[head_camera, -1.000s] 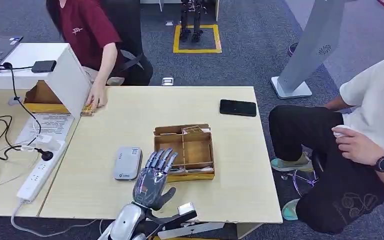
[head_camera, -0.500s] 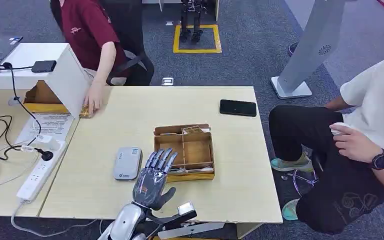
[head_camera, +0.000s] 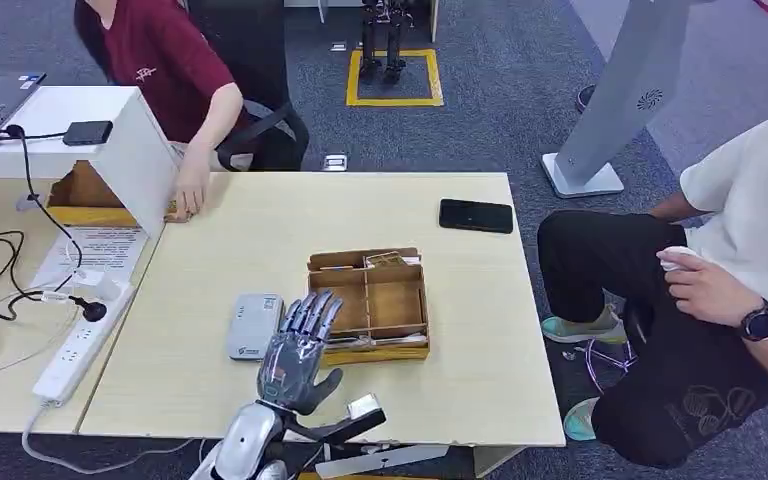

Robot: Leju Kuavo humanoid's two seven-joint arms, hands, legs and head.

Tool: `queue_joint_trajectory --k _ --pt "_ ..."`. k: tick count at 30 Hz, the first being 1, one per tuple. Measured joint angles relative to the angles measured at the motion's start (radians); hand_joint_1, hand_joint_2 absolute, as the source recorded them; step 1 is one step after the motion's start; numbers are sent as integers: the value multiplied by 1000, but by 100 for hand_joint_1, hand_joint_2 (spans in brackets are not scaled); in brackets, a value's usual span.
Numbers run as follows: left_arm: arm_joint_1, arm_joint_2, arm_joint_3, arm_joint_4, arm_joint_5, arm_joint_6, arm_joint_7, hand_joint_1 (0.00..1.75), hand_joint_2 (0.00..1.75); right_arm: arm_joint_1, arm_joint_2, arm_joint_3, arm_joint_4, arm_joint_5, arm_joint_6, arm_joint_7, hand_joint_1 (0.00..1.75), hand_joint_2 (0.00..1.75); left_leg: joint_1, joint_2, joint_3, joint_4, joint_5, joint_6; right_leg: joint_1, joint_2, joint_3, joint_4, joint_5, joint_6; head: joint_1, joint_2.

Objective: Pass the card to the sensor for recognition and then transmit it.

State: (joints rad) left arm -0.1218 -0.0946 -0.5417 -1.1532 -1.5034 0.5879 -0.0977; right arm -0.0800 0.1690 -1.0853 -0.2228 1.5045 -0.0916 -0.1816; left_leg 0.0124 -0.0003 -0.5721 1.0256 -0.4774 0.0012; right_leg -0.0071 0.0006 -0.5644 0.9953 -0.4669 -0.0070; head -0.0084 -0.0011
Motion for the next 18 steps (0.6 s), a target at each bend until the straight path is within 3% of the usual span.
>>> queue_joint_trajectory --k 18 --pt "-17 -40 48 15 11 -8 -5 0 175 -2 5 16 0 1 -1 0 0 0 0 0 0 0 0 0 0 0 0 0 0 0 0 0"
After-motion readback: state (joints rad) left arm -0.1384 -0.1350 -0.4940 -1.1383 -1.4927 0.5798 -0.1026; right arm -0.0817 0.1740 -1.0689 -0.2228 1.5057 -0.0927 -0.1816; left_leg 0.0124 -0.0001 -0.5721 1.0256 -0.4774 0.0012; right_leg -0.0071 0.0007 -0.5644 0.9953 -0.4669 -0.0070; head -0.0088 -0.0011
